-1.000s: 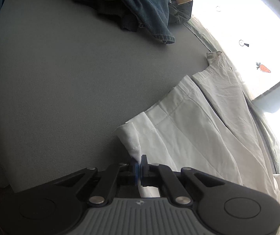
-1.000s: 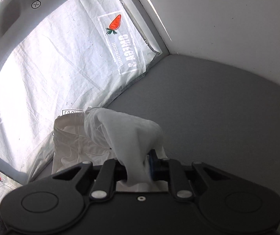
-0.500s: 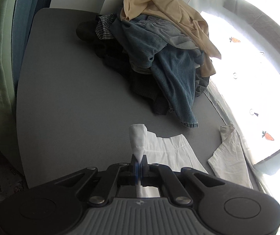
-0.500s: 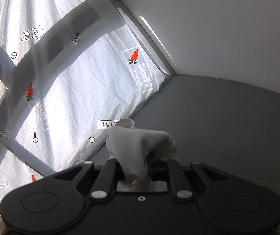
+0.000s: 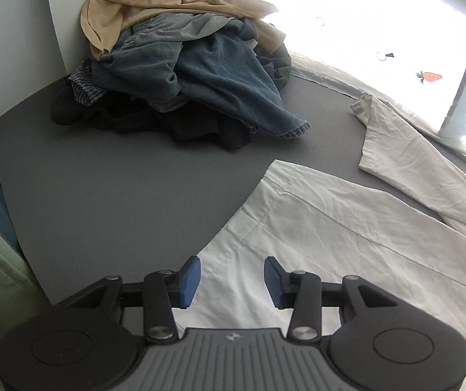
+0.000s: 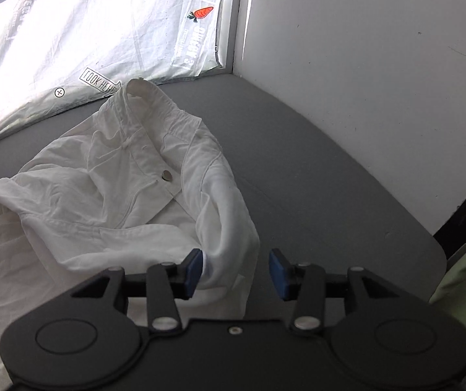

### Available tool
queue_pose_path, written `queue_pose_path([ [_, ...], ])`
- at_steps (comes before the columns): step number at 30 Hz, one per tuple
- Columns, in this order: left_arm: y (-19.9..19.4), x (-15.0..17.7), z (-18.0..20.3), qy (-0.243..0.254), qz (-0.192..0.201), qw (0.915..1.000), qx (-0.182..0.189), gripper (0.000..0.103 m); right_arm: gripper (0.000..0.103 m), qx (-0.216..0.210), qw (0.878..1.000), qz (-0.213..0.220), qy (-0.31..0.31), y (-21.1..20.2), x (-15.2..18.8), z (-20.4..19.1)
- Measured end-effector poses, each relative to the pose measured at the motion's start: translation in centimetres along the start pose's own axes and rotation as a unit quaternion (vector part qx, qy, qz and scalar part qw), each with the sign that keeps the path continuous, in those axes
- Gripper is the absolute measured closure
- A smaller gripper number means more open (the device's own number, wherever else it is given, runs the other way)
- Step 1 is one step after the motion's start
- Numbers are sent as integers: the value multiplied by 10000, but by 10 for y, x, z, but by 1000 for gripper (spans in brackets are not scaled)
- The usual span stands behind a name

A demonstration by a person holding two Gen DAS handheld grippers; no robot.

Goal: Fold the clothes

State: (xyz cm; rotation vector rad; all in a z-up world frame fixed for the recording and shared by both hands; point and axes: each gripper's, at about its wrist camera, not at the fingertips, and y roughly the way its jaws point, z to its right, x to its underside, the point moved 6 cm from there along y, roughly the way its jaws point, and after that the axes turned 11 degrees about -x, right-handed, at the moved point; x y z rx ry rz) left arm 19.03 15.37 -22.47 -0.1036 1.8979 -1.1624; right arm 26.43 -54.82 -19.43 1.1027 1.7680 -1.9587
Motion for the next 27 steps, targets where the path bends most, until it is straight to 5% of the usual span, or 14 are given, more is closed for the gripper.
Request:
queue_pose_path([
  [7, -25, 3, 23, -28, 206, 9998, -37, 51, 57, -69, 9969, 466, -632, -4, -24, -5],
  [12, -57, 41, 74, -9, 193, 9997, 117, 48, 49, -919, 9869, -57, -1326, 43, -36, -16],
  [14, -71, 63, 101, -14, 146, 9997, 203, 45, 58, -987, 9803, -300, -1685, 68, -37, -13],
  [15, -78, 75, 116, 20, 129, 9995, 281, 43, 74, -941, 9777, -358, -1842, 77, -37, -10],
  [16, -84, 87, 131, 59, 113, 9992, 368, 42, 79, -853, 9763, -367, -1953, 85, -39, -2],
  [19, -98, 125, 171, 195, -27, 9984, 525, 42, 79, -800, 9821, -563, -1609, 113, -42, 44],
  [23, -101, 164, 206, 214, -521, 9974, 458, 42, 66, -1100, 9798, -1036, -1309, 141, -34, 84],
  [27, -108, 176, 221, 400, -647, 9964, 382, 42, 48, -1206, 9836, -834, -1050, 135, -51, 86],
])
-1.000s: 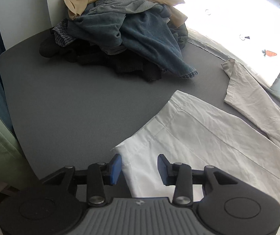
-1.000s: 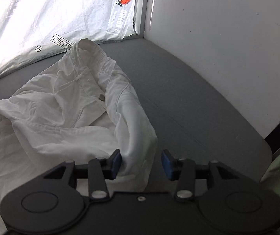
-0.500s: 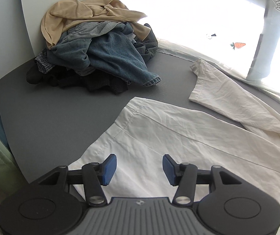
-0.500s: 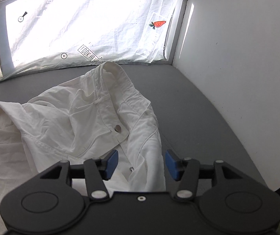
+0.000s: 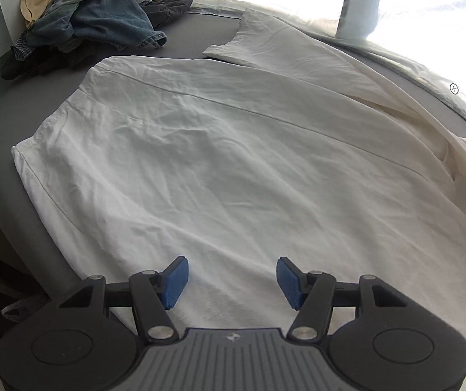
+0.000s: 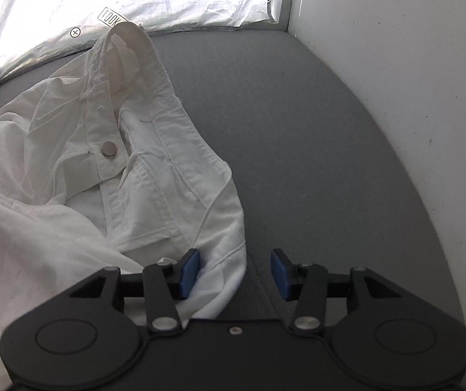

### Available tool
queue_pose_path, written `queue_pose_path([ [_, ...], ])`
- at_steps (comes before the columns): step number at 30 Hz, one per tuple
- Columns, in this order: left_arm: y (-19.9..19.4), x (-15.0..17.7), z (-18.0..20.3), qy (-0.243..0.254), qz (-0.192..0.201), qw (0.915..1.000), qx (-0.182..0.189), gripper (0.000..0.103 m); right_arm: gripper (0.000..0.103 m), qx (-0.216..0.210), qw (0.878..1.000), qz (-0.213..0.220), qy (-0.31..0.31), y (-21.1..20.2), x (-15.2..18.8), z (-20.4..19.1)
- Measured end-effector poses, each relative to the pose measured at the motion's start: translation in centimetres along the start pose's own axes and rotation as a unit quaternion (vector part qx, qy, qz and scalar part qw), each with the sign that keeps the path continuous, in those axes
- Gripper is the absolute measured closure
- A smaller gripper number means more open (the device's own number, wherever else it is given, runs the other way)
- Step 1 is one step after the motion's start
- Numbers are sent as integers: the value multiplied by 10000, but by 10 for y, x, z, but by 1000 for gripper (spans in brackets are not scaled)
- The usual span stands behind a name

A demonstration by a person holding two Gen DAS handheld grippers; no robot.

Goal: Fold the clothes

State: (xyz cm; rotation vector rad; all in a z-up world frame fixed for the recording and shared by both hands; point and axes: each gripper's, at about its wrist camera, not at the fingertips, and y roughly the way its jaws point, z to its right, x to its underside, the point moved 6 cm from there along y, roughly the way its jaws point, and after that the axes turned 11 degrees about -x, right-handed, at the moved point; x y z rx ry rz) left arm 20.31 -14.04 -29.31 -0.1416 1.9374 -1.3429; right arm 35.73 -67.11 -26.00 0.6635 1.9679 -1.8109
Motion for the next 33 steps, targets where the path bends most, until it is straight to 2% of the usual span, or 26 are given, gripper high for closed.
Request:
queue_pose_path([
  [5, 1, -11, -3, -68, -54, 9999, -144, 39, 46, -164, 9966, 789, 190, -25, -41, -2],
  [8, 5, -22, -3, -113, -108, 9997, -179, 39, 48, -533, 9921, 1109, 225, -27, -63, -13],
  [11, 15, -38, 9, -4, -147, 9997, -215, 37, 58, -870, 9904, 1061, 145, -11, -81, -33],
  [17, 41, -62, 38, 122, -302, 9992, -249, 35, 58, -1295, 9886, 762, -124, 41, -105, -79],
  [19, 50, -71, 49, 122, -351, 9990, -242, 35, 56, -1461, 9869, 618, -293, 58, -112, -91],
  [22, 60, -87, 70, 292, -359, 9986, -238, 35, 53, -1457, 9857, 544, -642, 78, -126, -106],
  [26, 64, -104, 94, 482, -271, 9983, -178, 34, 44, -1638, 9820, 471, -813, 105, -149, -117],
  [27, 66, -108, 100, 477, -259, 9984, -141, 34, 45, -1692, 9809, 449, -847, 112, -155, -119],
  [28, 67, -110, 103, 473, -259, 9984, -140, 34, 51, -1761, 9796, 406, -882, 118, -159, -122],
  [29, 68, -111, 106, 481, -262, 9984, -166, 34, 76, -1872, 9778, 313, -893, 124, -161, -124],
  [30, 69, -112, 109, 494, -264, 9982, -193, 34, 92, -1967, 9765, 263, -845, 130, -163, -125],
  [33, 71, -115, 114, 573, -211, 9978, -266, 34, 94, -1689, 9809, 687, -681, 126, -175, -119],
])
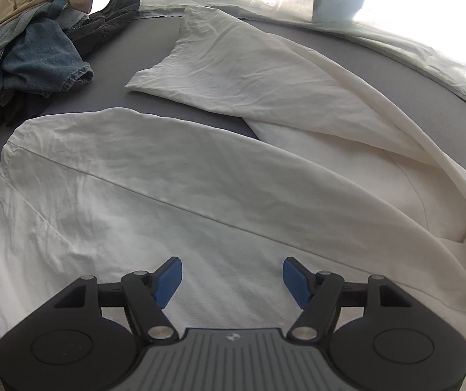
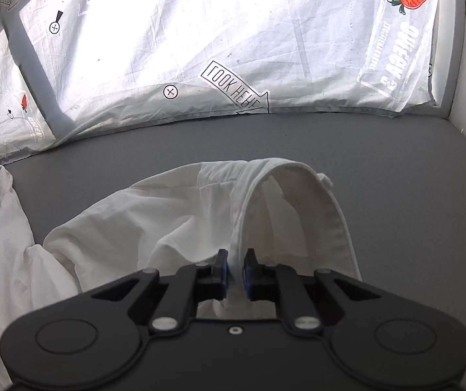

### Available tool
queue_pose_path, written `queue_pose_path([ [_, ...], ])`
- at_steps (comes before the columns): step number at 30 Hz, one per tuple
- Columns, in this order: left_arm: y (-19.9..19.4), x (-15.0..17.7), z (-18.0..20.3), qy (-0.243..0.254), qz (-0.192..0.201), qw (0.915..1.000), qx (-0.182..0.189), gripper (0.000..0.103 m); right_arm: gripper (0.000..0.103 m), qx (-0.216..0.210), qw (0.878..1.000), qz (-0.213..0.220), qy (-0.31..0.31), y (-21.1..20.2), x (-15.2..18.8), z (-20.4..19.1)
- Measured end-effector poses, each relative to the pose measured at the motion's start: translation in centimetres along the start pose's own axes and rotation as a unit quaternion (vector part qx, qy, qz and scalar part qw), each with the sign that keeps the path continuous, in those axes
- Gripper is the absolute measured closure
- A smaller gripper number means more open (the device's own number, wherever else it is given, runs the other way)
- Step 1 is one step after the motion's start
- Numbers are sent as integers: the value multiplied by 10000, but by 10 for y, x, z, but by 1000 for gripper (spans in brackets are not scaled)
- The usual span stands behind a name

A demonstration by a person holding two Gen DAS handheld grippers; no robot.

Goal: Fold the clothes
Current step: 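Grasp the white trousers waistband with the right gripper and drag it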

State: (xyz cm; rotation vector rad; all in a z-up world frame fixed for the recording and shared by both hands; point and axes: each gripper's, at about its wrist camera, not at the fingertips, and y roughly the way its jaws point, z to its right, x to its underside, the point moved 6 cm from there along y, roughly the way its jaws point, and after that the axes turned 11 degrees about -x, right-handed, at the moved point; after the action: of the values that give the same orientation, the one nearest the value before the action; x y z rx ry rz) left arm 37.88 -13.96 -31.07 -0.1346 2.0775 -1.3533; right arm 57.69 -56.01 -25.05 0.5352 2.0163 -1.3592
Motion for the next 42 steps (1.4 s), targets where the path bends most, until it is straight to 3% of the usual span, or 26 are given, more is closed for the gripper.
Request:
queue_pose_path([
  [5, 4, -4, 0, -55, -27, 10000, -76, 34, 96, 178, 9930, 1059, 486, -27, -55, 27],
  [9, 8, -5, 4, 18, -53, 9999, -100, 34, 96, 161, 9913, 1262, 351, -20, -87, 38],
  [12, 7, -7, 5, 44, -3, 10000, -78, 34, 96, 487, 9924, 1130, 15, 6, -85, 40],
  [17, 12, -2, 5, 22, -108, 9999, -62, 33, 90, 832, 9964, 154, 64, 48, -52, 52],
  [20, 8, 3, 7, 44, -98, 9999, 26, 33, 60, 732, 9968, 312, 12, 18, -34, 47],
  [23, 3, 15, 12, 152, -110, 9997, 134, 30, 66, 484, 9974, 496, 217, -25, -6, 46],
  [24, 2, 19, 14, 206, -101, 9996, 159, 30, 77, 353, 9979, 476, 262, -41, 6, 45],
  [27, -4, 27, 18, 319, -13, 9993, 208, 29, 93, 225, 9986, 217, 426, -78, 44, 37],
  [30, -9, 33, 20, 406, 0, 9987, 302, 29, 95, 79, 9994, -17, 349, -103, 81, 26],
  [36, -19, 47, 19, 491, 38, 9979, 431, 29, 95, 367, 9954, -497, 732, -133, 153, 23],
  [42, -23, 63, 15, 530, -13, 9974, 489, 27, 92, 589, 9914, -550, 1028, -155, 183, 23],
])
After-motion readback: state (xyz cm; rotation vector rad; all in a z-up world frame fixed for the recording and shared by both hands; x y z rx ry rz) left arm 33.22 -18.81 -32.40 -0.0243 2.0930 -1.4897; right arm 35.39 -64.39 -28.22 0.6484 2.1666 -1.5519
